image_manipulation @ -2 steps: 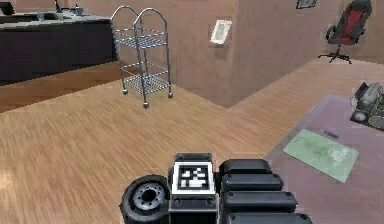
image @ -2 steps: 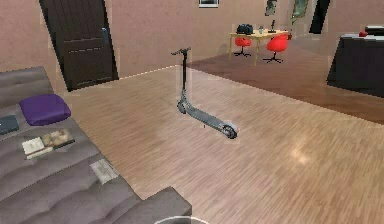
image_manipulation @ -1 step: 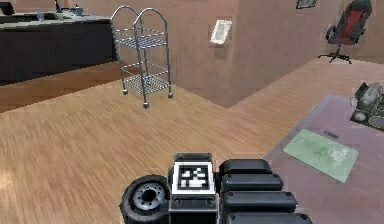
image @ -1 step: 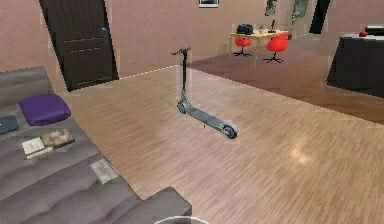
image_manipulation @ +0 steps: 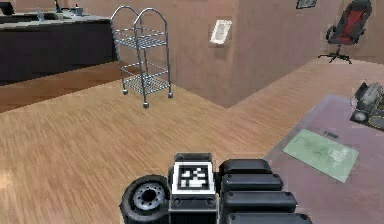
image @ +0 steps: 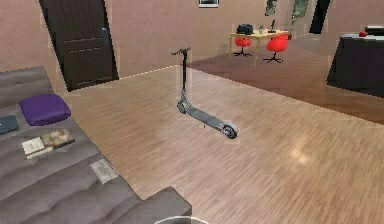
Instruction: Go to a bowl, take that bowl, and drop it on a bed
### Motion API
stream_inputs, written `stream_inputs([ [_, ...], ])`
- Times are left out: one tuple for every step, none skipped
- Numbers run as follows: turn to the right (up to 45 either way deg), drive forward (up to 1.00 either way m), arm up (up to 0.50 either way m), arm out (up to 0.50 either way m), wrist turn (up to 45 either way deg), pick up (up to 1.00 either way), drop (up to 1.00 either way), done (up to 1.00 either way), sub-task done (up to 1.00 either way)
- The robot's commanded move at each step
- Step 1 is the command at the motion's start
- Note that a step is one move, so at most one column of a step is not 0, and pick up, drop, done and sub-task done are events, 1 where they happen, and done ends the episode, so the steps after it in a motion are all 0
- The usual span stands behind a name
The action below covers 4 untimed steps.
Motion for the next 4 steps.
stream_inputs([
  [42.0, 0.00, 0.00, 0.00, 0.0, 0.00, 0.00, 0.00, 0.00],
  [0.0, 0.40, 0.00, 0.00, 0.0, 0.00, 0.00, 0.00, 0.00],
  [-15.0, 0.00, 0.00, 0.00, 0.0, 0.00, 0.00, 0.00, 0.00],
  [0.0, 1.00, 0.00, 0.00, 0.0, 0.00, 0.00, 0.00, 0.00],
])
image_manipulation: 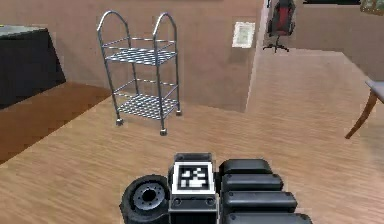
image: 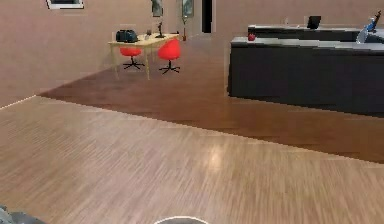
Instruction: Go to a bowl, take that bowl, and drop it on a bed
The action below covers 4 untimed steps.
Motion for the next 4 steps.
stream_inputs([
  [0.0, 1.00, 0.00, 0.00, 0.0, 0.00, 0.00, 0.00, 0.00],
  [0.0, 1.00, 0.00, 0.00, 0.0, 0.00, 0.00, 0.00, 0.00],
  [0.0, 1.00, 0.00, 0.00, 0.0, 0.00, 0.00, 0.00, 0.00],
  [0.0, 1.00, 0.00, 0.00, 0.0, 0.00, 0.00, 0.00, 0.00],
])
